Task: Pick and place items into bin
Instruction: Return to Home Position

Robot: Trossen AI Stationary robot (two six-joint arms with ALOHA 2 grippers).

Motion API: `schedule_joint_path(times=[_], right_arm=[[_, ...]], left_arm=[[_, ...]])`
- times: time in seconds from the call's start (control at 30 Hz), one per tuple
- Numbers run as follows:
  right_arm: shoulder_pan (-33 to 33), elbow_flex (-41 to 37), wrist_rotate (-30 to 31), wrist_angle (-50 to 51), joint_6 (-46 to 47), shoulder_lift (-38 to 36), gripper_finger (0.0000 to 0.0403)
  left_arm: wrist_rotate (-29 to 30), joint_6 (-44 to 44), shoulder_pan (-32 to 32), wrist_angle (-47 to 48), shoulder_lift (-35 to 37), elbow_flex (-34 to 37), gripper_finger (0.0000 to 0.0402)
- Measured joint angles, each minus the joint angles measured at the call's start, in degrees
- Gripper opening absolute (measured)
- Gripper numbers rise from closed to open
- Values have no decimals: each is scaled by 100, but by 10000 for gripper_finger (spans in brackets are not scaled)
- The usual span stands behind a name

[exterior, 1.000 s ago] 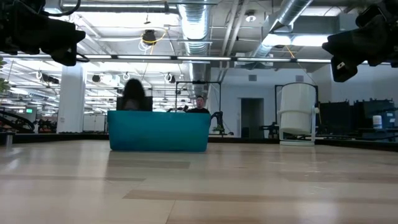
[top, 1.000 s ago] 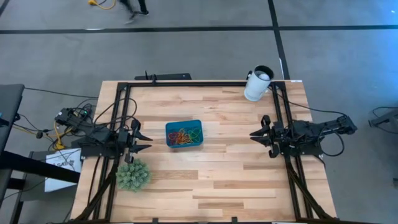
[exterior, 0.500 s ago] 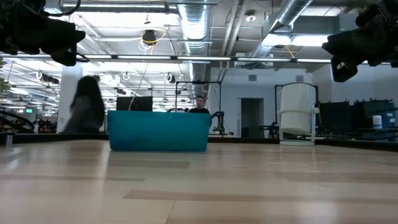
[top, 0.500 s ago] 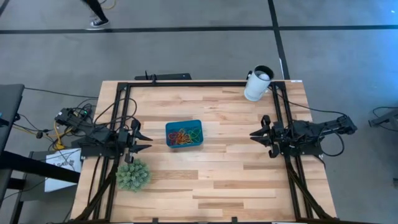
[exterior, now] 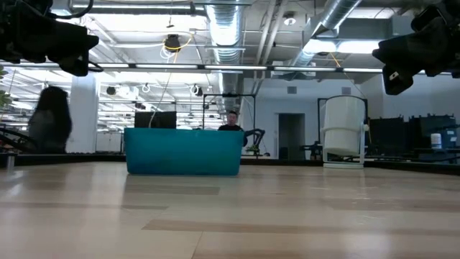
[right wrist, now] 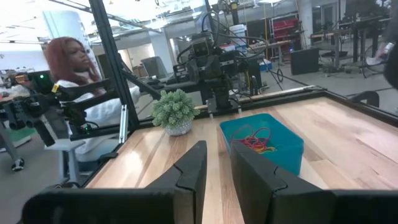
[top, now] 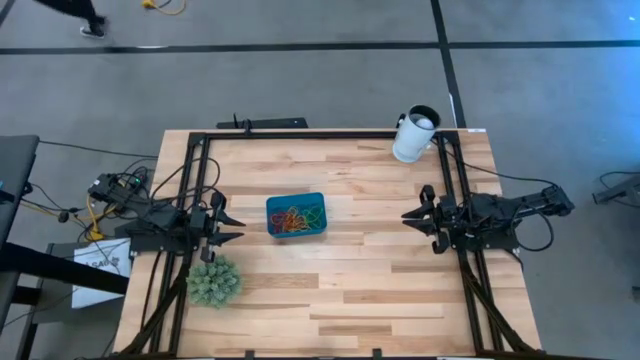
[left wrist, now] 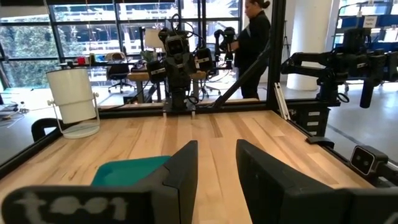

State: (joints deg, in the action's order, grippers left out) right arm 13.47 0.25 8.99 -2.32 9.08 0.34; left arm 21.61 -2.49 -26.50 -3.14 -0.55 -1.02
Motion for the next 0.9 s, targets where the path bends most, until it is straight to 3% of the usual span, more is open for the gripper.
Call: schedule_joint_path(times=[0.9], right_arm=[[0,0,0,1,0,1,67]], left_arm=[[-2,27,0,0,-1,0,101]])
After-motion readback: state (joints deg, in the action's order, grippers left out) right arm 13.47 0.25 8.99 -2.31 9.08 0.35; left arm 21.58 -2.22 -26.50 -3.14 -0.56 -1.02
